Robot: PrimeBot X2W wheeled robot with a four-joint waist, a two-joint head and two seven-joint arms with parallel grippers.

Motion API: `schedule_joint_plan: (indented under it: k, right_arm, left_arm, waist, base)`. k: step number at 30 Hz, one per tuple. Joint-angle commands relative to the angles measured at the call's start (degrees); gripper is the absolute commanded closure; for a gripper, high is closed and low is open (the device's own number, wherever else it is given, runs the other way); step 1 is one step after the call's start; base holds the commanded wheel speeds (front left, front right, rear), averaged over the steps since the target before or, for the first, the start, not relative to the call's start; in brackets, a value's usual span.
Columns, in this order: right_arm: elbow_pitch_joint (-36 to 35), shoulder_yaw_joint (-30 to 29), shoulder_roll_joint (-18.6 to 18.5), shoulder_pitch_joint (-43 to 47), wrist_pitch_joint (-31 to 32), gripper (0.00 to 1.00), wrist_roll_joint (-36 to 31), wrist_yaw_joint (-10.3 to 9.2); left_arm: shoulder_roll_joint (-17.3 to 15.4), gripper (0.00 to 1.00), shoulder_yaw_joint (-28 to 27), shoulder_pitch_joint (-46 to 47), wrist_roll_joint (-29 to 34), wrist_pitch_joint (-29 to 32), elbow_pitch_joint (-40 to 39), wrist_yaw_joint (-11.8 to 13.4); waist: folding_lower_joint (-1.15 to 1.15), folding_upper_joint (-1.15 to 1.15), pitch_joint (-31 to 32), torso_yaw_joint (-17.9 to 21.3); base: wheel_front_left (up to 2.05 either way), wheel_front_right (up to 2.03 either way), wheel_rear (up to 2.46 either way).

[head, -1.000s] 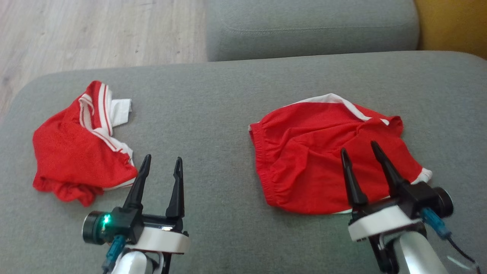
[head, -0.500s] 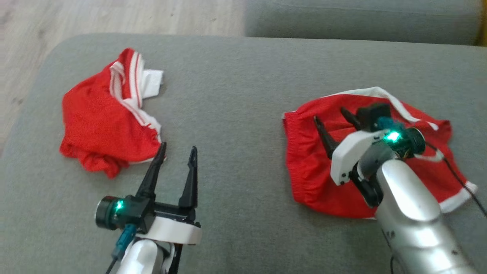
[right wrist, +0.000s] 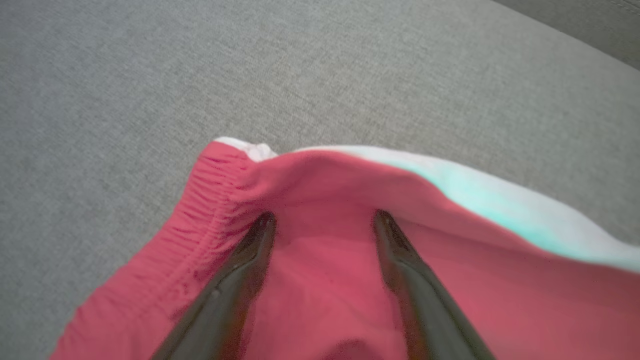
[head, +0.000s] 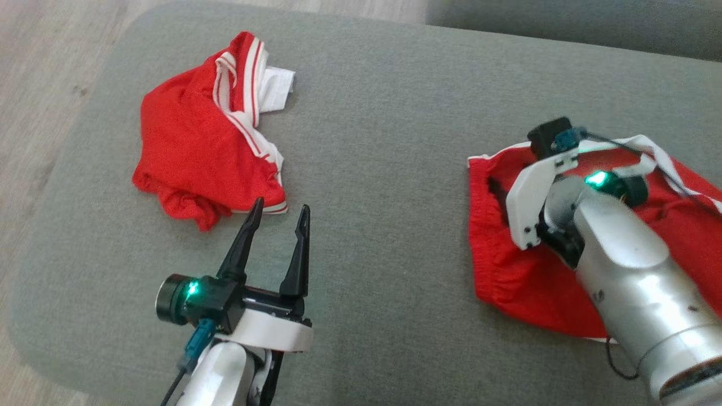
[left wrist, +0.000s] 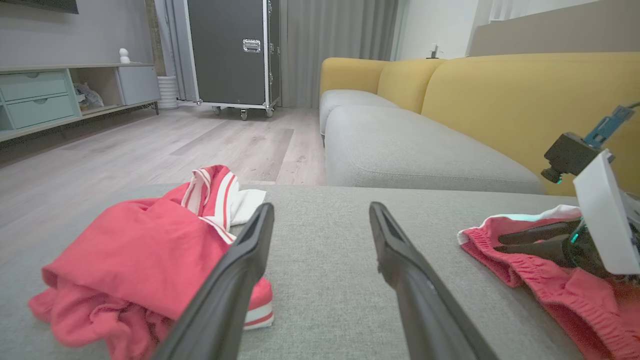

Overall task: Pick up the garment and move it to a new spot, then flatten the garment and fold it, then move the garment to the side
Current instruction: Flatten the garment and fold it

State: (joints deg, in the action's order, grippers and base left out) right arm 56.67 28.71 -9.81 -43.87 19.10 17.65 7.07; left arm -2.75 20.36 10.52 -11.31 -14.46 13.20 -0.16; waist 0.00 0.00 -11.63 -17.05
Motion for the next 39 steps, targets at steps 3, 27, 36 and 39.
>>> schedule_joint_plan:
  k: [3, 27, 36, 39]
  right_arm:
    - [0.7, 2.4, -0.3, -0.9, -0.4, 1.00, 1.5, 0.42]
    - [15.2, -2.0, -4.2, -20.3, -21.0, 0.00, -6.6, 0.42]
    - [14.7, -5.8, -1.8, -16.5, -32.3, 0.00, -6.2, 0.42]
    - [12.5, -7.1, -1.6, -14.6, -33.7, 0.00, -6.1, 0.42]
  left_arm:
    - [-0.1, 0.00, -1.4, 2.5, -0.6, -0.5, -1.5, 0.5]
    - [-0.1, 0.00, 0.3, 4.8, -1.5, -0.5, -1.9, 0.9]
    - [-0.1, 0.00, -2.3, 3.8, -0.5, -0.5, -2.0, 1.0]
    - [-0.1, 0.00, -3.2, 3.2, 0.0, -0.5, -2.1, 0.9]
  waist:
    - [0.00, 0.00, -0.7, -0.9]
    - [0.00, 0.00, -4.2, -3.2]
    - [0.00, 0.00, 0.8, 2.1]
    - [0.00, 0.00, 2.3, 3.9]
  base:
    - [0.00, 0.00, 0.00]
    - [0.00, 0.00, 0.00]
    - [0.00, 0.00, 0.00]
    - [0.00, 0.00, 0.00]
